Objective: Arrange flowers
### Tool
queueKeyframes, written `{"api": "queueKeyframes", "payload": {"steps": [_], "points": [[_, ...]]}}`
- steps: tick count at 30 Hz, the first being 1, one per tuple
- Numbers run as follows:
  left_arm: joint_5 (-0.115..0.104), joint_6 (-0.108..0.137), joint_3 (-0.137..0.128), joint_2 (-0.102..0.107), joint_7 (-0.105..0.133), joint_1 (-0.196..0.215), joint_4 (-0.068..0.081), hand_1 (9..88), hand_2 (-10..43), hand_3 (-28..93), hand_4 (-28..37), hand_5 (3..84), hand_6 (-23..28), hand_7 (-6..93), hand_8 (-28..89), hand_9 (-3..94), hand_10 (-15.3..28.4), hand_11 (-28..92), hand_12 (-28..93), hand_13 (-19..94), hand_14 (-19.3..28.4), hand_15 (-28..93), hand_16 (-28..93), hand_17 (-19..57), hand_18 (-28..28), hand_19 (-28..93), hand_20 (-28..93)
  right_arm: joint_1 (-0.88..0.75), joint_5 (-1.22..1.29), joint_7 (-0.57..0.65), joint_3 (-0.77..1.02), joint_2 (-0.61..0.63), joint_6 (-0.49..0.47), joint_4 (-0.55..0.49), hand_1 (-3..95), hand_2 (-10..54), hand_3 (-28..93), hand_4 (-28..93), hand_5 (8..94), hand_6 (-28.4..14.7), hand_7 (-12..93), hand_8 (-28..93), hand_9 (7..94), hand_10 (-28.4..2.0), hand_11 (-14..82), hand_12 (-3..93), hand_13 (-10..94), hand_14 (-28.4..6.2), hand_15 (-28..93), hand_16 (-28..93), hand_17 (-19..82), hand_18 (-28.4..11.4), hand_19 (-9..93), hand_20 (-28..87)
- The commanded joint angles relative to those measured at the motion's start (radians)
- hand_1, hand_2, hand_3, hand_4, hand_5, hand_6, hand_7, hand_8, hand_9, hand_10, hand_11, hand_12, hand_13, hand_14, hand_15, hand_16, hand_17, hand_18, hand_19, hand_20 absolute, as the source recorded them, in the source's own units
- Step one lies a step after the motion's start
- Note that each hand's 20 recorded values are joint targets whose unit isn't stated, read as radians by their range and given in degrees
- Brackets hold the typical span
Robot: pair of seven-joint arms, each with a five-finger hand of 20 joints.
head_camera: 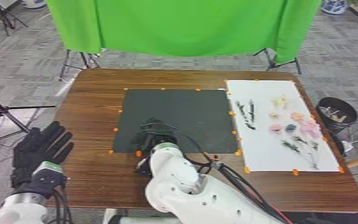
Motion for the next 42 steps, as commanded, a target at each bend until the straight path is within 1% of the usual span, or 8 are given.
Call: {"api": "queueKeyframes", "payload": {"steps": [1, 12, 14, 23, 29, 35, 39, 42], "points": [[-0.025, -0.020, -0.011, -0.021, 0.040, 0.045, -0.008, 27.0, 12.6, 74, -28.3, 44.3, 10.1, 17.5, -11, 35.4, 15.4, 21, 9, 24, 15.7, 36, -9, -6.5, 13.8, 39, 5, 0.013, 0.014, -0.013, -0.015, 0.042, 0.016, -0.069, 36.6, -9.5, 79, -28, 67.7, -5.3, 37, -12, 82.2, -15.6, 26.8, 22.6, 77, -13.1, 44, 25, 41, -26.7, 89, 23], [-0.023, -0.035, -0.017, -0.036, 0.052, 0.059, -0.007, 27.0, 12.7, 74, -28.3, 44.2, 10.2, 17.6, -11, 35.2, 15.4, 21, 9, 24, 15.7, 36, -10, -6.5, 13.9, 39, 5, -0.031, -0.038, -0.012, 0.049, 0.094, 0.091, -0.150, 36.6, -9.5, 79, -26, 68.5, -5.6, 35, -12, 82.3, -15.9, 26.4, 22.1, 77, -13.4, 45, 24, 42, -26.4, 89, 21], [-0.040, -0.040, -0.014, -0.039, 0.076, 0.064, -0.008, 27.1, 12.7, 73, -28.3, 44.1, 10.2, 17.7, -11, 35.1, 15.4, 21, 9, 23, 15.7, 36, -10, -6.5, 13.9, 39, 5, -0.052, -0.084, -0.039, 0.099, 0.102, 0.114, -0.171, 36.4, -9.5, 79, -26, 67.6, -6.7, 31, -12, 79.3, -17.0, 24.1, 20.7, 77, -13.9, 45, 24, 44, -25.9, 88, 19], [-0.031, -0.056, -0.013, -0.067, 0.077, 0.057, -0.014, 24.7, 14.3, 73, -28.3, 43.9, 10.1, 17.4, -10, 35.0, 15.4, 21, 9, 23, 15.7, 36, -9, -6.4, 13.9, 39, 5, -0.227, -0.223, -0.026, 0.452, 0.342, 0.065, -0.368, 35.0, -9.5, 78, -24, 60.2, -8.6, 23, -11, 66.0, -20.3, 18.9, 17.3, 72, -14.6, 52, 22, 43, -25.0, 89, 13], [-0.040, -0.069, -0.014, -0.040, 0.117, 0.066, -0.014, 26.1, 14.1, 74, -28.3, 43.5, 9.9, 17.2, -10, 34.2, 14.9, 21, 9, 23, 15.6, 36, -9, -6.5, 13.9, 39, 5, -0.452, -0.283, 0.063, 0.717, 0.506, -0.006, -0.494, 35.9, -9.5, 78, -25, 58.5, -9.4, 20, -11, 61.0, -20.9, 16.4, 16.3, 69, -15.1, 58, 21, 41, -25.5, 92, 15], [-0.040, -0.061, -0.029, -0.043, 0.104, 0.070, -0.015, 27.1, 14.6, 76, -28.3, 43.6, 9.2, 18.2, -11, 34.6, 14.5, 21, 9, 24, 15.6, 36, -9, -6.5, 13.9, 39, 6, -0.606, -0.287, 0.113, 0.885, 0.534, -0.030, -0.551, 34.4, -9.5, 78, -25, 57.5, -10.3, 18, -10, 58.3, -22.4, 15.2, 16.2, 65, -16.2, 59, 20, 38, -25.8, 91, 16], [-0.081, -0.052, -0.008, -0.048, 0.123, 0.054, -0.012, 27.3, 15.1, 76, -28.3, 44.2, 9.4, 18.5, -11, 35.3, 14.8, 21, 10, 25, 15.9, 37, -9, -6.4, 13.9, 39, 6, -0.670, -0.264, 0.121, 0.957, 0.503, -0.110, -0.571, 33.7, -9.5, 77, -25, 55.9, -10.9, 17, -10, 55.8, -23.3, 14.1, 16.0, 63, -17.3, 59, 19, 36, -26.3, 89, 16], [-0.078, -0.071, 0.007, -0.040, 0.122, 0.042, -0.008, 27.5, 15.2, 76, -28.3, 44.4, 9.5, 18.7, -11, 35.6, 14.8, 22, 10, 25, 15.9, 38, -9, -6.3, 13.9, 39, 6, -0.715, -0.236, 0.135, 1.009, 0.501, -0.199, -0.587, 33.7, -9.5, 77, -24, 54.9, -11.1, 16, -10, 53.4, -23.6, 13.3, 15.9, 62, -17.7, 59, 19, 35, -26.6, 89, 17]]}}
